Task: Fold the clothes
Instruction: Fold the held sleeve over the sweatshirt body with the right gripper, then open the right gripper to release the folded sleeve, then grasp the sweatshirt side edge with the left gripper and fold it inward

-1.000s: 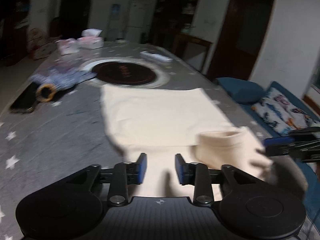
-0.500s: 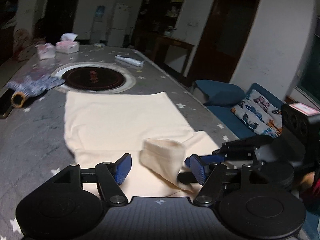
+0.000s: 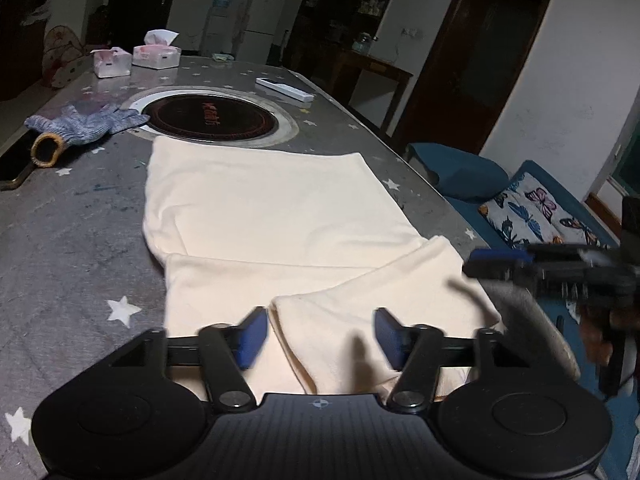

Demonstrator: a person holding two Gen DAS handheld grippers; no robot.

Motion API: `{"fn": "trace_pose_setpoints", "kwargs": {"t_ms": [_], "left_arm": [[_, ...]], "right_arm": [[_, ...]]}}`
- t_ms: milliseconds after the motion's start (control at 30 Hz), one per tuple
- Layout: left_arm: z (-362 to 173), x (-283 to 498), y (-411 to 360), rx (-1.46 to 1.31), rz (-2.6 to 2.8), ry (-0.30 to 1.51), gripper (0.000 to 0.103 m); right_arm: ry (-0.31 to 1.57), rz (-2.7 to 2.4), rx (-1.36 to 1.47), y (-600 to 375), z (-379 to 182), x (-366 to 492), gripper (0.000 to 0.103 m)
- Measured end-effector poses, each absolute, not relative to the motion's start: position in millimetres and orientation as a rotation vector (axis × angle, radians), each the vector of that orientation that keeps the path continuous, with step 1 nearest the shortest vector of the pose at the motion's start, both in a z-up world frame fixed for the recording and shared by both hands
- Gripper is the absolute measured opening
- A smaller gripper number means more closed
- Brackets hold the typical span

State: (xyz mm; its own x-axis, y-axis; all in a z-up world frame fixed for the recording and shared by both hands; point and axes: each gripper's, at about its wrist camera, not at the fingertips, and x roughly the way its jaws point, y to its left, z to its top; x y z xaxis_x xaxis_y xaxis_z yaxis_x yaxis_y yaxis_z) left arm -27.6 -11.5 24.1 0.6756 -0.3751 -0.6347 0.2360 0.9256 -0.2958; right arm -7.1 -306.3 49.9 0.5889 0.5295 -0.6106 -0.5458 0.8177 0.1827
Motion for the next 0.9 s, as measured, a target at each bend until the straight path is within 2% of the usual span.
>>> {"fn": "trace_pose_setpoints", "kwargs": {"t_ms": [33,100,167,300,467,533,633,733,800,900], "left_arm": [[23.2,-27.0,-13.0,-0.191,-0.348,0.757,0.040],[21.5,-25.5,-15.4,-0.185,-0.349,0.766,0.013],[23.8,-25.5,-16.8,-0.178,-0.344,0.762,0.005],[53.4,-31.4,-15.1,-0.171,-0.360,0.667,0.001],[103.2,-29.4,-18.8,-0.136,-0.406,0.518,0.000],[110.1,-25.5,-20.7,-0.122,-0.442,0.538,0.001],[100.2,-23.7,-22.1,-0.061,-0.430,0.601,0.004],[77.6,-27.4,-19.8,-0.038,-0.405,0.680,0.018],[63.8,-28.5,-19.3,-0.021,-0.366,0.717,0.042],[45.4,-29.1,-18.7,-0.002,-0.325,0.765,0.046]], "right_arm": [[0.704,0.613,-0.008,-311.2,49.4,-1.6,0.034],[0.707,0.598,0.023,-317.6,48.0,8.7,0.034],[0.713,0.590,0.046,-318.3,44.0,18.3,0.034],[0.708,0.563,0.080,-322.9,39.8,26.5,0.034],[0.695,0.534,0.124,-337.5,41.8,23.1,0.035],[0.683,0.540,0.122,-343.4,45.2,14.3,0.041],[0.673,0.555,0.103,-350.6,50.5,-1.1,0.044],[0.686,0.561,0.071,-353.1,48.3,-10.7,0.047],[0.698,0.562,0.063,-354.5,45.5,-14.6,0.049],[0.703,0.568,0.061,-354.0,43.5,-18.9,0.049]]}}
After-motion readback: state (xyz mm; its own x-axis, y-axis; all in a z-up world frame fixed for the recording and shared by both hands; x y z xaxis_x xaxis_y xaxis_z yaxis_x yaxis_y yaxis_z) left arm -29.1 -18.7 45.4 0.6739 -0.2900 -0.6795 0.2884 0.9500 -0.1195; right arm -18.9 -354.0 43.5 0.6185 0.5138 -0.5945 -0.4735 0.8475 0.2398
